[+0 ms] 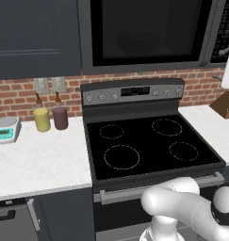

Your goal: Open the microwave, place the bowl with waffle inside the microwave, then close the microwave door and turn it on.

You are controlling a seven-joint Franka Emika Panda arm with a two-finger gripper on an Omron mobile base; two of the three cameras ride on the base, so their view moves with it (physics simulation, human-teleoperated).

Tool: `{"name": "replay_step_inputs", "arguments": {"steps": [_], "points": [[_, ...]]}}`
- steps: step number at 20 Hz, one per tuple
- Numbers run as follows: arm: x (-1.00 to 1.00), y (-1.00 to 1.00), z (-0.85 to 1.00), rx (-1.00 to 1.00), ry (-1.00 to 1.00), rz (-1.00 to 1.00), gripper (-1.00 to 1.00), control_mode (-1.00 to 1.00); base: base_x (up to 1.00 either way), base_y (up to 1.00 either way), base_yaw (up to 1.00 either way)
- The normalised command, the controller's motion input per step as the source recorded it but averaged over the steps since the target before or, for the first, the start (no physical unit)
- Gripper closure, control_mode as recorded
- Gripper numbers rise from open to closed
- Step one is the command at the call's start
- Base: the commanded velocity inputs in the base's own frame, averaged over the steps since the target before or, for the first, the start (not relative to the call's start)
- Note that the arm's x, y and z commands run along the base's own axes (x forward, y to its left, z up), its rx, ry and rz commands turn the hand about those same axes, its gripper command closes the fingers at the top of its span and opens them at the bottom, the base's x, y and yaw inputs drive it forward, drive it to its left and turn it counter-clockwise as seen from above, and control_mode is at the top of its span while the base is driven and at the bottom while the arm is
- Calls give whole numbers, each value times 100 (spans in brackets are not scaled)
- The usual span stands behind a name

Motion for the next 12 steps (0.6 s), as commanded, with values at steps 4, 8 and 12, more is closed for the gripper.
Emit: {"name": "replay_step_inputs", "arguments": {"steps": [4,8,12], "points": [[0,-85,-12,0,0,0,-100,-100,0,0,0],[1,-53,-24,0,1,0,-100,-100,0,0,0],[16,-8,-36,0,5,0,-100,-100,0,0,0]]}}
